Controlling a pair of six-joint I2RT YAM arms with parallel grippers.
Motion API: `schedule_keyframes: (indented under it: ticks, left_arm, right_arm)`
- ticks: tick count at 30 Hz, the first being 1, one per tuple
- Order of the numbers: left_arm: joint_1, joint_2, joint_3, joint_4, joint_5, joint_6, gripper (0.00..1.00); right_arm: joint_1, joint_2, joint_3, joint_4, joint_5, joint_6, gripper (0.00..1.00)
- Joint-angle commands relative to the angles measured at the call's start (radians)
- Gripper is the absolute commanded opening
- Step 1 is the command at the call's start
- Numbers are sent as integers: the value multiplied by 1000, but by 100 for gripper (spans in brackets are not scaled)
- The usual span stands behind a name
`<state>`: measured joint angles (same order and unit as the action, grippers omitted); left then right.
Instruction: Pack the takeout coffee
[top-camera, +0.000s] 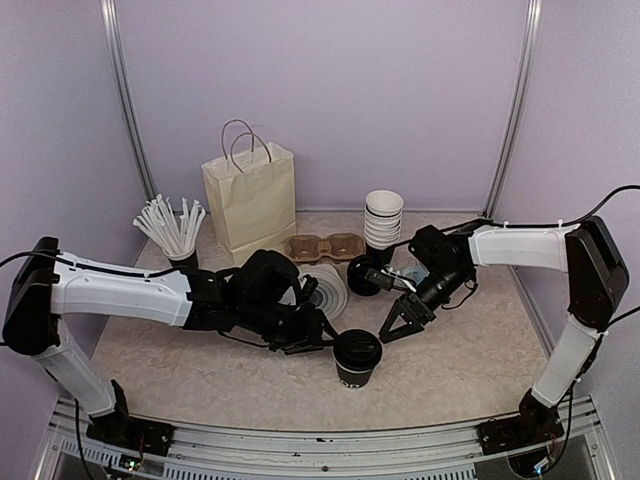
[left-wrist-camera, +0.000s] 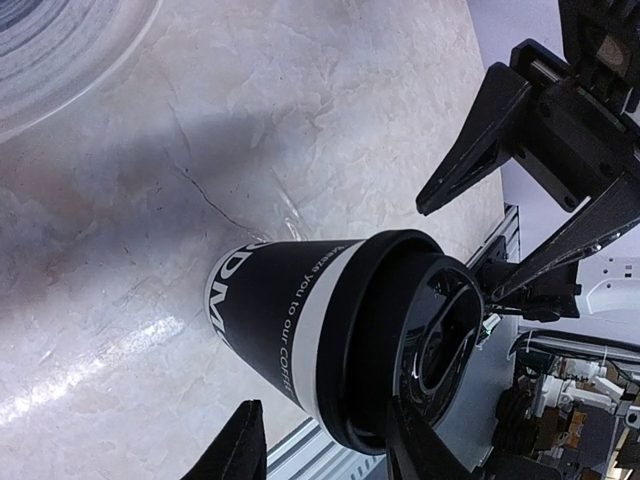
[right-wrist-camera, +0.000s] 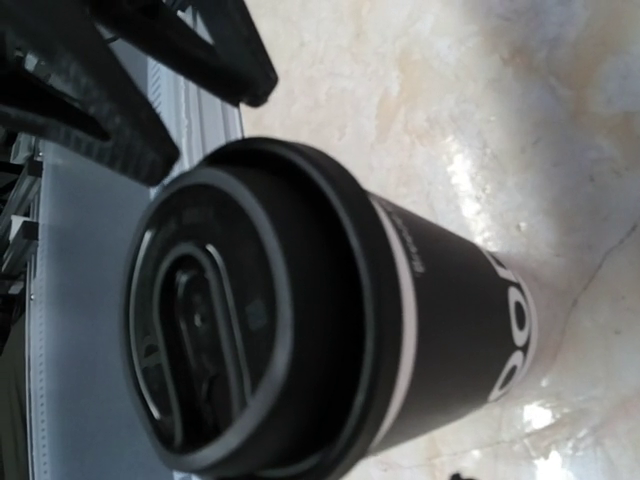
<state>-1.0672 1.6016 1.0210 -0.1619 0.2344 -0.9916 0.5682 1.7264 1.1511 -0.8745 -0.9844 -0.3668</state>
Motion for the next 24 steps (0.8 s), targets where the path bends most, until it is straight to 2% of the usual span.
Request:
schedule_keyframes:
  ticks: [1, 8, 13, 19, 24]
  left_arm:
    - [-14, -33, -13, -22, -2, -16, 40]
    - [-20, -2, -10, -5, 26, -13, 38]
    - [-20, 22, -23, -3, 32, -9, 37]
    - [-15, 40, -21, 1, 25, 5, 35]
    - [-13, 55, -19, 1, 31, 17, 34]
  right_arm:
    - [12, 12, 9, -6, -31, -11, 54]
    - [30, 32, 21, -6, -32, -11, 58]
    - [43, 50, 34, -18, -53, -19, 64]
    - [47, 70, 52, -36, -90, -30, 66]
    - [50, 88, 68, -23, -64, 1, 67]
